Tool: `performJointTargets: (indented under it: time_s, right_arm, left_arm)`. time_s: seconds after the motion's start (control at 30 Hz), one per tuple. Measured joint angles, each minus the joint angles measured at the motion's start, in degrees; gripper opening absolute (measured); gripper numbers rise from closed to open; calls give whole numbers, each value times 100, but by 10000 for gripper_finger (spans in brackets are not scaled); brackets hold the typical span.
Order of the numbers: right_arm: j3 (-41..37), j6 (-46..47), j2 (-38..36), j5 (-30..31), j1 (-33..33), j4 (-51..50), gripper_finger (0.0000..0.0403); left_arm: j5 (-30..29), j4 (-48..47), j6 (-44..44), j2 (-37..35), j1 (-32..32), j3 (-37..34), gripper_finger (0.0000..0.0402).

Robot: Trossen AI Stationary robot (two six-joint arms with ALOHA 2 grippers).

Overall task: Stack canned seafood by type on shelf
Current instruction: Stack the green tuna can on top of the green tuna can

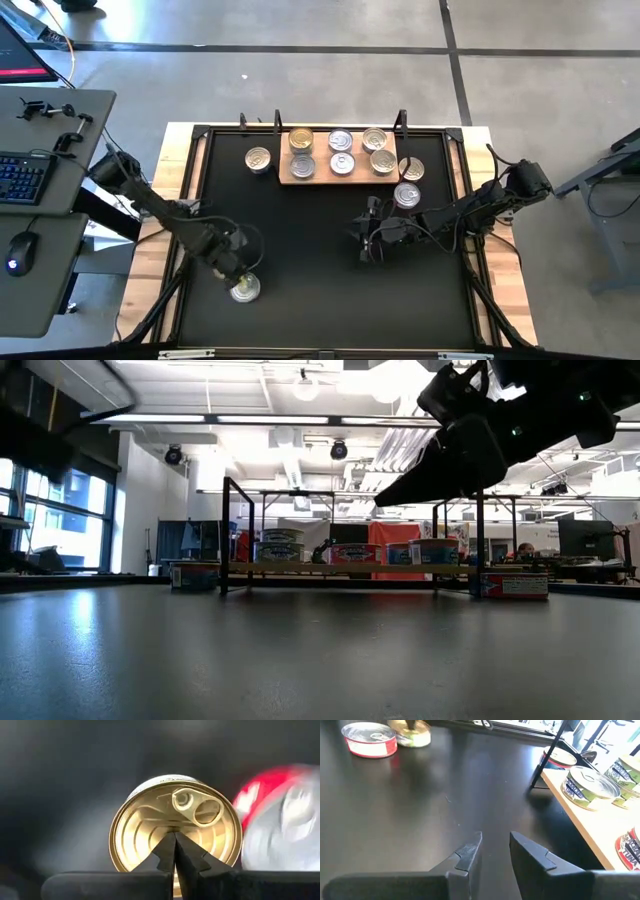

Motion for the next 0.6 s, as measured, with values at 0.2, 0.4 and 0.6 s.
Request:
performJointTargets:
  time_s: [0.2, 0.4, 0.6]
  right_arm:
    - [0, 31, 0, -14, 0, 0, 89]
    - [0, 42, 0, -27, 0, -1, 89]
    - [0, 182, 0, -27, 0, -4, 89]
  left_arm:
    - [-1812, 815, 1536, 79, 728, 28, 0]
    - [-3092, 2582, 3640, 72, 1227, 7, 0]
    - [-3091, 3382, 5034, -22, 1292, 18, 11]
